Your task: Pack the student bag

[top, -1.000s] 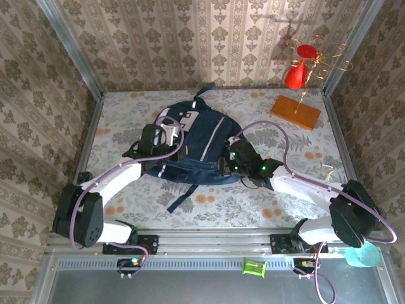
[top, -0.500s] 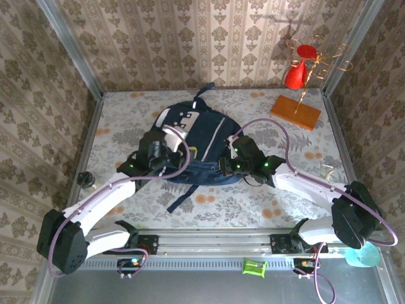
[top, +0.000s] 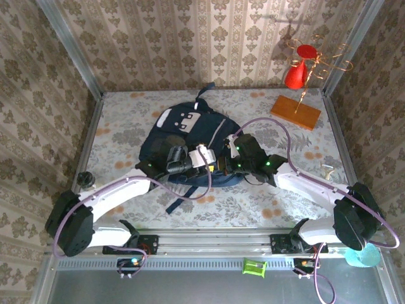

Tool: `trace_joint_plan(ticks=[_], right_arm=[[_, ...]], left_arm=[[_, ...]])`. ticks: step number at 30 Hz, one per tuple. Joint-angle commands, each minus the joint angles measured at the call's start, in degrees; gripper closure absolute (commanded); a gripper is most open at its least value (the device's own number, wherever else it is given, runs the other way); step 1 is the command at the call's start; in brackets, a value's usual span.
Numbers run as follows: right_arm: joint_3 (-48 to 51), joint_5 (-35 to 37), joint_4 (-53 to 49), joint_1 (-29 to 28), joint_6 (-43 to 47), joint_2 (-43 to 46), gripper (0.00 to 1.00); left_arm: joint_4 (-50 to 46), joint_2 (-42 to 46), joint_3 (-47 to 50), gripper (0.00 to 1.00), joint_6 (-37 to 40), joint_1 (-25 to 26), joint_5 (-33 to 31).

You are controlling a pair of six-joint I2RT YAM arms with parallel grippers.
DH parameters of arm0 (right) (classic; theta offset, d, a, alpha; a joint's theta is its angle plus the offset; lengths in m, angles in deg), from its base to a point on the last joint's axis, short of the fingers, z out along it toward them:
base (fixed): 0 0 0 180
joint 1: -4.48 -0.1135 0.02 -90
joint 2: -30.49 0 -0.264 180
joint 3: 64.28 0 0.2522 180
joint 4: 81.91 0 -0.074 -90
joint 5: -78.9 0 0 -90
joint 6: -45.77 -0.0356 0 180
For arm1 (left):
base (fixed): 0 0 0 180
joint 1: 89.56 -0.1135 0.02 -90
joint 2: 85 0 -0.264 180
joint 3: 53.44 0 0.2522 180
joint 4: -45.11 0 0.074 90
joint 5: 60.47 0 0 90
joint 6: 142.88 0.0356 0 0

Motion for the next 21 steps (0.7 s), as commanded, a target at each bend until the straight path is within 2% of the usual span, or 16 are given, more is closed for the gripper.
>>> trace_joint_plan(ticks=[1,10,13,17,19,21], right_arm=[[-2.07,-2.68,-0.87,0.0,-0.16,2.08,1.0],[-1.6,-2.41,-1.49,0.49,0.03,3.24,1.0],[-1.54,-2.0,-1.99,0.7,0.26,3.71,1.0],[-2.31,1.87,-5.34,1.43,1.01,3.91,1.0],[-3.39,6.3,-8.52,1.83,1.37,3.37,1.0],[-4.94,11.87,-11.92,1.93,2.34,2.6,1.0]], left_arm=[[-1.16,-2.04,-3.07,0.36,5.58,0.48,0.88],[-2.97,-7.38,-6.18,0.49,8.65,0.52,1.01],[-4.03,-8.45,-6.62,0.63,9.81,0.25,0.36],[-5.47,-8.04,-6.66,0.95,10.54,-1.13,0.92],[-5.58,-6.79,-5.68,1.0,11.58,-1.72,2.5],[-4.98,-5.01,-3.89,1.0,12.93,-2.87,5.74]])
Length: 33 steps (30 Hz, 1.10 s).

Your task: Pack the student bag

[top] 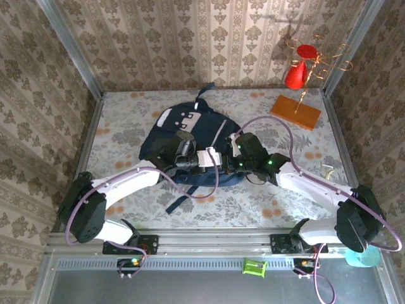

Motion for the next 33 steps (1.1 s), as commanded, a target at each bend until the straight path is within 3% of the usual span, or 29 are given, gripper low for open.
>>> trace_joint_plan(ticks=[1,6,16,19,24,26,30,33], right_arm=[[-3.88,11.77,-9.11,1.03,1.96,0.98,1.0],[-5.41,15.8,-10.45,4.46,2.08,-0.95,1.0],[-10.12,20.3,-10.63,9.31,2.57,-6.19,1.0],[-10.33,16.39,-8.46,9.3,3.06,-6.72,1.0],[-6.75,5.47,-1.53,7.43,2.35,-5.0,1.0],[-5.56,3.71,0.15,6.14,2.31,-1.7,1.0],[-4.39,1.75,1.52,3.83,1.26,0.86,1.0],[-4.01,1.56,1.73,2.64,0.55,1.67,1.0]], left_arm=[[-1.91,3.19,2.28,1.0,3.78,-3.21,4.41],[-1.49,4.9,3.3,1.0,5.76,-7.25,13.18],[-1.73,8.12,5.83,1.0,7.36,-13.34,21.5],[-1.34,9.65,7.44,1.0,4.71,-17.3,21.55],[2.75,12.57,10.6,0.58,-2.42,-19.24,20.42],[4.7,14.83,11.65,0.46,-6.41,-18.58,20.88],[10.66,18.12,12.98,0.35,-14.65,-11.58,12.17],[6.87,15.39,8.84,0.33,-14.95,-6.09,4.84]])
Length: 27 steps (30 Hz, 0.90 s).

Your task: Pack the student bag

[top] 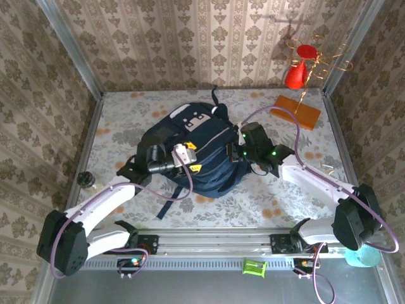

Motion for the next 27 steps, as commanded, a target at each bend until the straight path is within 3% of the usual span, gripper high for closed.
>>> trace_joint_plan(ticks=[1,8,13,17,19,27], right_arm=[[0.53,-2.38,2.78,-1.45,-1.41,2.83,1.0],[0.85,-2.64,3.75,-2.56,-2.35,3.32,1.0],[1.8,-2.25,4.31,-2.79,-2.66,3.64,1.0],[2.11,0.76,2.52,-2.83,-1.76,3.96,1.0],[1.9,5.22,-0.48,-2.62,-0.39,3.51,1.0],[2.56,10.65,-3.73,1.28,1.69,2.17,1.0]], left_arm=[[-1.02,-3.14,-4.64,0.33,-4.55,4.52,-9.51],[-5.12,-13.75,-12.72,0.35,-3.53,9.12,-17.97],[-7.53,-17.24,-15.02,0.48,-2.2,9.4,-17.41],[-8.57,-17.24,-14.85,0.71,-1.63,8.84,-17.64],[-8.64,-16.02,-14.17,0.87,-1.29,7.65,-16.16],[-7.57,-10.68,-9.52,1.0,3.6,0.56,-1.53]])
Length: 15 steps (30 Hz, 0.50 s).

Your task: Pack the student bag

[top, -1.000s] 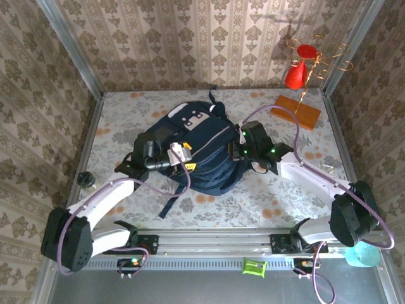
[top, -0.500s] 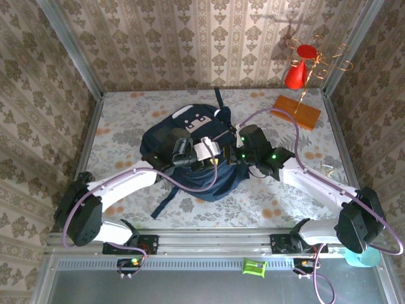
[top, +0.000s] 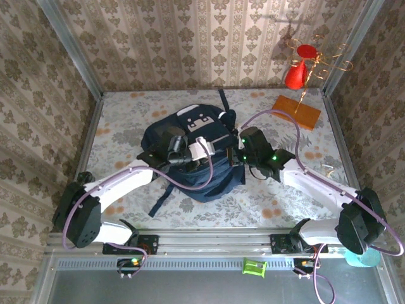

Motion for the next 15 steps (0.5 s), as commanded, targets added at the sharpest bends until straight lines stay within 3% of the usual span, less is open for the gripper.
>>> trace_joint_plan(ticks=[1,8,15], right_arm=[[0.36,6.56,-2.93,1.85,2.18,0.5,1.0],[-2.15,12.25,-6.73,3.24,3.34,-1.32,1.0],[-4.23,9.57,-3.61,5.83,2.42,-5.08,1.0]], left_arm=[[0.19,3.14,1.74,1.0,3.73,-4.54,7.75],[-1.62,6.74,4.65,1.0,11.17,-10.71,20.14],[-1.97,9.54,8.67,1.0,19.01,-15.16,26.53]])
